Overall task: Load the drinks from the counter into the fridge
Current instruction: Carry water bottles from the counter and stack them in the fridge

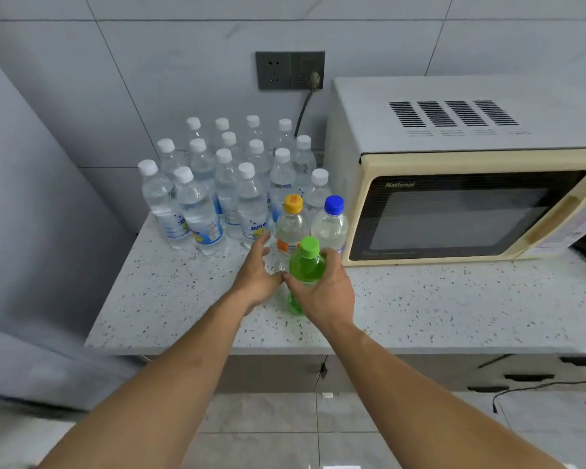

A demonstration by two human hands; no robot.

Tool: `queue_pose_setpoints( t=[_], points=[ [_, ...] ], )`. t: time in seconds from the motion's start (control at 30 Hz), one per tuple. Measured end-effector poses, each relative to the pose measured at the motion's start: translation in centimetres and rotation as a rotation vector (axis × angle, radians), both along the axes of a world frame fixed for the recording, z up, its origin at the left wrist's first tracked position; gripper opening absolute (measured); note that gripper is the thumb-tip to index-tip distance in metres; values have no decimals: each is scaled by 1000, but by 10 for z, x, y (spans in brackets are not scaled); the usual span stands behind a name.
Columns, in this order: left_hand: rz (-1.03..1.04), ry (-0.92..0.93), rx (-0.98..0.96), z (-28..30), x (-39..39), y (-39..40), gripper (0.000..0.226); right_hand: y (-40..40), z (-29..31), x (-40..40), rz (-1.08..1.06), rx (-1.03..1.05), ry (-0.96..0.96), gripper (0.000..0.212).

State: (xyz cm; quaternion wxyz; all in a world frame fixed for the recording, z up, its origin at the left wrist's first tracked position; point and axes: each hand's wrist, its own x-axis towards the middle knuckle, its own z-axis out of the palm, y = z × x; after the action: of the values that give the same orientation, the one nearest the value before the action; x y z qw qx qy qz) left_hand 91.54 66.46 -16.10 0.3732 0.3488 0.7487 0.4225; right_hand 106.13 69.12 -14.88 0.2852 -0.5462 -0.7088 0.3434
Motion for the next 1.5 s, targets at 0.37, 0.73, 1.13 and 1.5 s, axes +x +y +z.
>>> queue_pose_setpoints(
  t=[0.37, 0.73, 1.13, 1.5],
  points=[
    [227, -42, 157, 2, 37, 32, 66, 57, -4, 101, -183, 45, 49, 65],
    [97, 40, 199, -12, 97, -3, 60, 86, -8, 110, -201, 47, 64, 77],
    [2, 43, 173, -21, 111, 8, 65, 36, 44, 73, -214, 609, 268, 67],
    [719, 386, 295, 57, -53, -6, 45, 40, 94, -59, 301, 379, 288, 46]
  ],
)
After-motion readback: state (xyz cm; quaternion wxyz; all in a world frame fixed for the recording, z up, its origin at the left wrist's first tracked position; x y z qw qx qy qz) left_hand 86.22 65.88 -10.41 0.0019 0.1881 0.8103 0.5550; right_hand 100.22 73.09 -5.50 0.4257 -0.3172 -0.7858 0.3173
